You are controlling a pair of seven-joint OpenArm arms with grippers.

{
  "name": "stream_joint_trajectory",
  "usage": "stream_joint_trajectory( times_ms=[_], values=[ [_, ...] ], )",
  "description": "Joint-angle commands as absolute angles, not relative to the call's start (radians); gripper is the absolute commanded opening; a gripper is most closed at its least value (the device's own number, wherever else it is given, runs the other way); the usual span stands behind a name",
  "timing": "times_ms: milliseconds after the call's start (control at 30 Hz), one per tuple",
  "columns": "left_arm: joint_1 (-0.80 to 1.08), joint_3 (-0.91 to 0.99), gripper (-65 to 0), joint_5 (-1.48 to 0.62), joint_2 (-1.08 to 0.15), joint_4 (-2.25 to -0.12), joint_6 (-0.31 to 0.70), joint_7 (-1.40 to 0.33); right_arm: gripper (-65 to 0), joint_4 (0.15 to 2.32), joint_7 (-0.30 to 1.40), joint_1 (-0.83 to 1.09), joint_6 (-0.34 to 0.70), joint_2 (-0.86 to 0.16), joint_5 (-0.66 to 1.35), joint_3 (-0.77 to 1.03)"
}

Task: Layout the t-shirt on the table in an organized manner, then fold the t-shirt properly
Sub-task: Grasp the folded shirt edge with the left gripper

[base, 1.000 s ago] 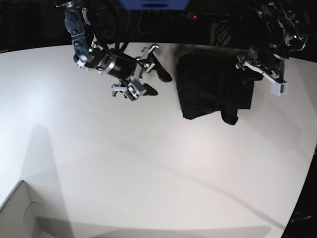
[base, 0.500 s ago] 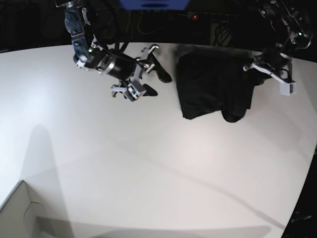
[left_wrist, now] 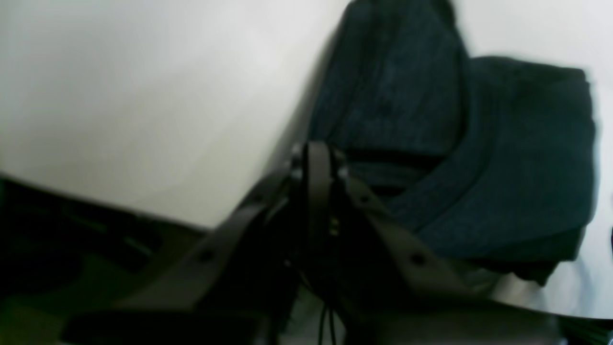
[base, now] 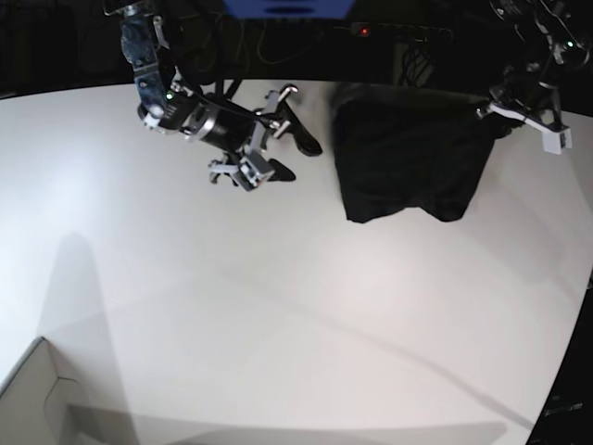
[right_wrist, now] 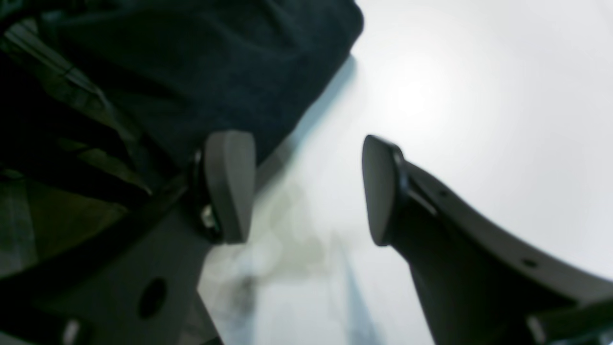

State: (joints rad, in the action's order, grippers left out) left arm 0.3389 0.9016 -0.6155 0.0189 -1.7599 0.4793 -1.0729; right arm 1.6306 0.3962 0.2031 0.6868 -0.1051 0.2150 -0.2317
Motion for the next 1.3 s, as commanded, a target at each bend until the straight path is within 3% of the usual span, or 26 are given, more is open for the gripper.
stream_joint_trajectory(
  times_ms=[0,300,400,567,667,1267],
  values=[
    [0.328,0.909,-65.0,-0.633,0.008,-1.756,0.484,-1.056,-29.2,1.649,0.371,0.194,0.698,-0.105,0.236,-0.232],
    [0.317,0.909,-62.7,-0.624,0.007,-1.718,0.483,-1.056,-29.2,1.649,0.371,0.197,0.698,-0.105,0.236,-0.232],
    [0.317,0.909,-52.3,-0.624,0.005,-1.718,0.483,-1.056,-29.2,1.650,0.371,0.197,0.698,-0.105,0.236,-0.234],
    [0.326,0.911,-27.9,-0.631,0.005,-1.738,0.481,-1.058,-29.0,1.650,0.371,0.197,0.698,-0.105,0.236,-0.232],
    [0.334,0.934,-20.6,-0.631,0.007,-1.790,0.483,-1.063,-28.9,1.652,0.371,0.202,0.698,-0.105,0.237,-0.228],
    [0.199,0.849,-19.3,-0.622,-0.028,-1.652,0.479,-1.058,-28.9,1.681,0.372,0.245,0.698,-0.160,0.237,-0.223]
  ],
)
